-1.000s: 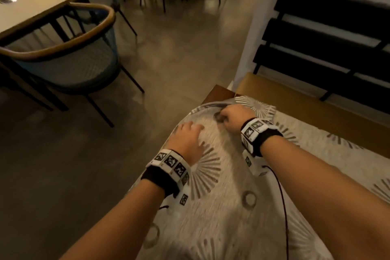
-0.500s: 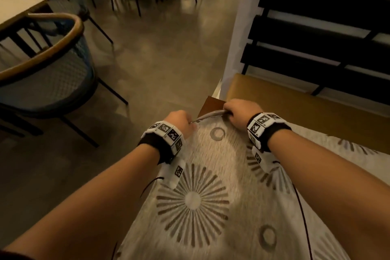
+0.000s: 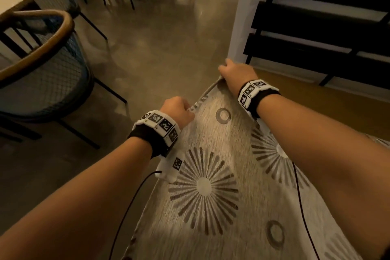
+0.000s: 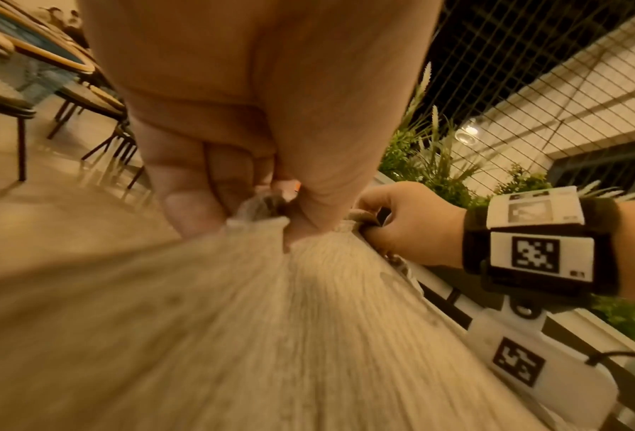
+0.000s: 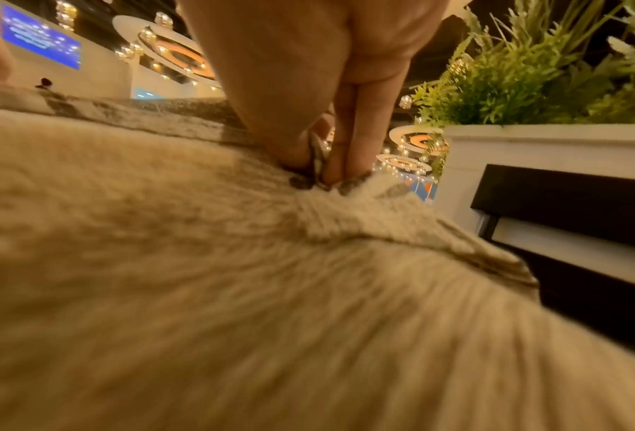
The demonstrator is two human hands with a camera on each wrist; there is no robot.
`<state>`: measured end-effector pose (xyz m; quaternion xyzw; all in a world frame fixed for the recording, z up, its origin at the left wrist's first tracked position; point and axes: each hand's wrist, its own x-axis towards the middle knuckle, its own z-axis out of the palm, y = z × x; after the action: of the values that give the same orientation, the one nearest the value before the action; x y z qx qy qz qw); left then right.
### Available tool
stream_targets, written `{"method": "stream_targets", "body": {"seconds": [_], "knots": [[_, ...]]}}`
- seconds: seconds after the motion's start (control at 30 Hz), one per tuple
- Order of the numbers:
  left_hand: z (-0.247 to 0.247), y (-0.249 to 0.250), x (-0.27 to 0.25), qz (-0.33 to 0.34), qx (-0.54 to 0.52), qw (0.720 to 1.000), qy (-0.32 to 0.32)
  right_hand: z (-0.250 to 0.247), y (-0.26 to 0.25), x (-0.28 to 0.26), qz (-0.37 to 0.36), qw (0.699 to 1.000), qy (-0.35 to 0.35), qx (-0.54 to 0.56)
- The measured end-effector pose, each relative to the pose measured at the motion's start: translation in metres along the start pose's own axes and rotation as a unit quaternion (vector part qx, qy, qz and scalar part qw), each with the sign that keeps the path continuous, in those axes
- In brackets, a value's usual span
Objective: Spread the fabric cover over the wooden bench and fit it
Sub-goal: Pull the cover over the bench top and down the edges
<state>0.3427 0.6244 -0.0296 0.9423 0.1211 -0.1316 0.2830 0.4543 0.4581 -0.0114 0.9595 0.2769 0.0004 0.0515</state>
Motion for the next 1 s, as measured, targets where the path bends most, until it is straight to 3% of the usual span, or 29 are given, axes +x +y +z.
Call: {"method": "stream_targets", "body": {"seconds": [0.07, 0.13, 0.23, 0.33, 0.43, 0.53, 0.7, 0.87, 1.0], "knots": [[0.001, -0.007, -0.001, -0.017, -0.008, 1.000, -0.001, 0.000, -0.002, 0.009, 0.033, 0.999, -0.011, 0.029], [0.003, -0.013, -0.003, -0.011, 0.049, 0.998, -0.034, 0.000, -0.003, 0.009, 0.061, 0.997, -0.025, 0.047], [0.007, -0.022, -0.004, 0.021, 0.103, 0.993, -0.045, 0.009, -0.004, 0.006, 0.000, 0.999, -0.035, -0.003], [0.014, -0.018, -0.006, 0.077, 0.052, 0.995, -0.045, 0.013, -0.006, -0.002, -0.011, 0.983, -0.153, 0.097], [0.026, -0.010, -0.009, 0.090, -0.013, 0.985, -0.143, 0.011, -0.004, -0.013, 0.016, 0.958, -0.221, 0.181], [0.040, -0.012, -0.005, 0.105, -0.012, 0.973, -0.207, 0.009, -0.005, -0.022, -0.012, 0.956, -0.253, 0.150], [0.044, -0.010, 0.002, 0.044, -0.104, 0.974, -0.194, 0.006, -0.022, -0.013, -0.039, 0.946, -0.295, 0.125], [0.034, -0.006, 0.029, -0.037, -0.201, 0.975, -0.087, 0.005, -0.024, -0.017, -0.004, 0.963, -0.244, 0.115], [0.010, -0.003, 0.054, -0.042, -0.175, 0.979, -0.095, 0.013, -0.022, -0.018, 0.010, 0.962, -0.230, 0.146]]}}
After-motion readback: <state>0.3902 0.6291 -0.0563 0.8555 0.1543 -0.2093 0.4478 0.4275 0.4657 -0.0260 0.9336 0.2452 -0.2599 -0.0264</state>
